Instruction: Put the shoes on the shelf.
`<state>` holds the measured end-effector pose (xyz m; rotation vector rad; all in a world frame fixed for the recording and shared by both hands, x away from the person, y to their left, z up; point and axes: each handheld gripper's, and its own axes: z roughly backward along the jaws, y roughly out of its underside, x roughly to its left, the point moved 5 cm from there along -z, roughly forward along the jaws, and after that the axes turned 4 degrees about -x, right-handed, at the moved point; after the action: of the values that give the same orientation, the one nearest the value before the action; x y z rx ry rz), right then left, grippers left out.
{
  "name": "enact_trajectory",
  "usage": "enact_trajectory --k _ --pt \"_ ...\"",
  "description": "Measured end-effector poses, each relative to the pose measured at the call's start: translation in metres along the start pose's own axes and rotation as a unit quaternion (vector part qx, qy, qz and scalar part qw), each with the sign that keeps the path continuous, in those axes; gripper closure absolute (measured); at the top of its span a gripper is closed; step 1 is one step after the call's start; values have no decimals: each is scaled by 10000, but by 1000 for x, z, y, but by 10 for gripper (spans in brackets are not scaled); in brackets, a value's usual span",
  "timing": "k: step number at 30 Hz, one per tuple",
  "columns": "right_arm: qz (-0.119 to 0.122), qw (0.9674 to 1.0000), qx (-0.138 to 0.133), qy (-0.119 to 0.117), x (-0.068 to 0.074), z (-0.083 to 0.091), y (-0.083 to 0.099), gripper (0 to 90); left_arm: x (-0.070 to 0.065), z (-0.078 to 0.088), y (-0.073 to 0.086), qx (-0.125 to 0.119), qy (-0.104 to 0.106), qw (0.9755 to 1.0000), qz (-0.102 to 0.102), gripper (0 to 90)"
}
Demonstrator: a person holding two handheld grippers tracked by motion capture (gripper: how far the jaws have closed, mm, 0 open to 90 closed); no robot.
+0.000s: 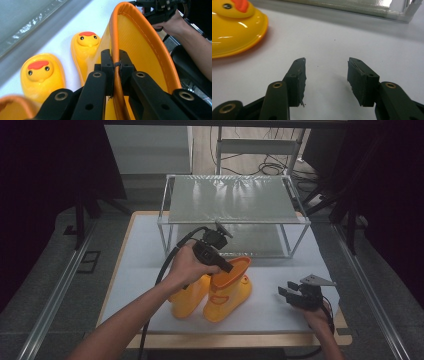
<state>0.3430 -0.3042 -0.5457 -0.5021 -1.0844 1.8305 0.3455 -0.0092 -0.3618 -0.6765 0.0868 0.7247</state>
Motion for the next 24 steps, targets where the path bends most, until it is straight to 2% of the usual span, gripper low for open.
enact_trajectory --k 4,12,17,21,24 --pt "-1 10000 -9 4 0 0 0 488 3 5 14 7 -99 9999 -58 860" --pt "-6 10000 -4 -1 0 -1 0 488 20 13 42 89 -255 9996 -92 858" --pt "2 10000 0 -5 0 0 0 488 20 14 51 88 -301 9995 -92 838" --pt "7 10000 -2 -9 0 -1 0 488 17 13 56 94 -335 9993 -141 787" --pt "16 10000 -3 -10 0 0 0 488 16 13 55 41 -252 9996 -82 725"
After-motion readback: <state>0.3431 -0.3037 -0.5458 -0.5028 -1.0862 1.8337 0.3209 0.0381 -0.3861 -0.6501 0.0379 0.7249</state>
